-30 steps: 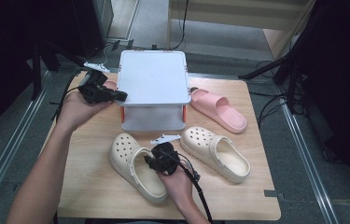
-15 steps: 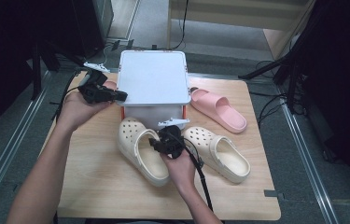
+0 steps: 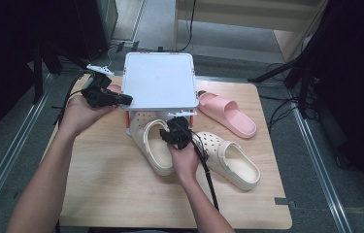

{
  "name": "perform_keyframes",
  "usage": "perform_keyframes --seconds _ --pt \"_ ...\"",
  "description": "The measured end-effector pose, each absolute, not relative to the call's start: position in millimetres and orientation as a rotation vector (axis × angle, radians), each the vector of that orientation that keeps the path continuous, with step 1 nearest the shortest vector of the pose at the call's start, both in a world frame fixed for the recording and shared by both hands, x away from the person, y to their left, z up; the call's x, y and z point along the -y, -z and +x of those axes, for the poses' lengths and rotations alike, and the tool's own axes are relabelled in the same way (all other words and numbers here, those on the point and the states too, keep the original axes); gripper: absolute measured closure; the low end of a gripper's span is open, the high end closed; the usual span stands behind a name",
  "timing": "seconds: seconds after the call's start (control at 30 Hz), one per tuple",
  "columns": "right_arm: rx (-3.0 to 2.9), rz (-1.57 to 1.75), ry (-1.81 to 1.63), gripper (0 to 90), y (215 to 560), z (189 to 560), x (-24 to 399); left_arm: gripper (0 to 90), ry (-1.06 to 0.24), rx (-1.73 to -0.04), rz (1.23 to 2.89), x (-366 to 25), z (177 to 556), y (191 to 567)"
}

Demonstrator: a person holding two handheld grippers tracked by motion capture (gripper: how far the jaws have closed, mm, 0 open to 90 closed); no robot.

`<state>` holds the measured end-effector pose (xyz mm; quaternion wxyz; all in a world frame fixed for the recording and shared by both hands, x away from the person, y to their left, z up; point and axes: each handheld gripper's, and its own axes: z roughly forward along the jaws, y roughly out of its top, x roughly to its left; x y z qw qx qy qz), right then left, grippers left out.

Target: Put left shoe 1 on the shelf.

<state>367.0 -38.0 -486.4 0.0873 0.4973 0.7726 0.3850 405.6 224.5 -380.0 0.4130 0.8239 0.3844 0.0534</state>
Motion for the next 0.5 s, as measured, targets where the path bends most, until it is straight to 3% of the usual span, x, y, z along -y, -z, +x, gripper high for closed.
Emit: perform_keyframes --seconds 0.5 --pt "-2.250 1.545 -1.181 72.5 491.8 375.5 22.0 84.0 -0.138 -0.967 2.067 -224.7 405.6 380.4"
